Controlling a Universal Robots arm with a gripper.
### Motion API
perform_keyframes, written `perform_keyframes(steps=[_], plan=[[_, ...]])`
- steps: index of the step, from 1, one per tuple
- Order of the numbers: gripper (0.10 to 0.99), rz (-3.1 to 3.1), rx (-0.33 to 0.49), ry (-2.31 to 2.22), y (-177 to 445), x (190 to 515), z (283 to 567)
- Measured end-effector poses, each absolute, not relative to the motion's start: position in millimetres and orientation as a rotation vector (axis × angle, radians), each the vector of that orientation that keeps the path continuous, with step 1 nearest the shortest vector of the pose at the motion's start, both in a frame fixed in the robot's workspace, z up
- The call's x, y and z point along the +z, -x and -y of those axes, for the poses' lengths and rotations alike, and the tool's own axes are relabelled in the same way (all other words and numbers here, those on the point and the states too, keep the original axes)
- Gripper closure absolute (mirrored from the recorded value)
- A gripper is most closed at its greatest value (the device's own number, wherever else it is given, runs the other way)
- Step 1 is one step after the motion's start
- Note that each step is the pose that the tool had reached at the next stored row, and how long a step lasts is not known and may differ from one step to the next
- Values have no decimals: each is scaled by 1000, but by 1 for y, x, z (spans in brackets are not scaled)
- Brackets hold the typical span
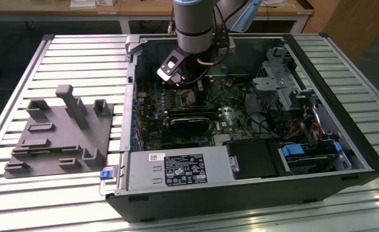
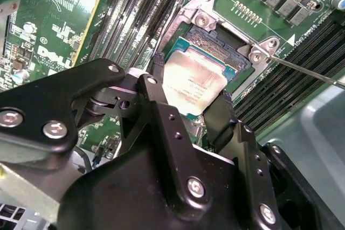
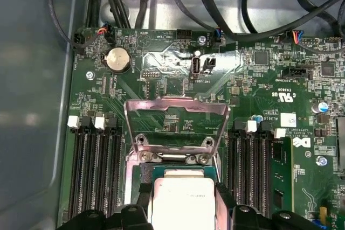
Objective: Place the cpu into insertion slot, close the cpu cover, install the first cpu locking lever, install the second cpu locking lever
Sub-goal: 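Place the cpu into insertion slot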
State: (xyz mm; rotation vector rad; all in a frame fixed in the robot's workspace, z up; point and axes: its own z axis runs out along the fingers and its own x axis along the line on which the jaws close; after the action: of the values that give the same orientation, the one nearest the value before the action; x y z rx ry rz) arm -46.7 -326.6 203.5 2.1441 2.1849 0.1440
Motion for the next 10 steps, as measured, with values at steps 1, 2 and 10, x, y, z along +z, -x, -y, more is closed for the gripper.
perform_keyframes(steps=[1,2,10], plan=[[545,-2185,144,-2144,47,203,326],[545,-2185,143,-2144,47,203,326],[545,-2185,142,-2145,48,198,321]])
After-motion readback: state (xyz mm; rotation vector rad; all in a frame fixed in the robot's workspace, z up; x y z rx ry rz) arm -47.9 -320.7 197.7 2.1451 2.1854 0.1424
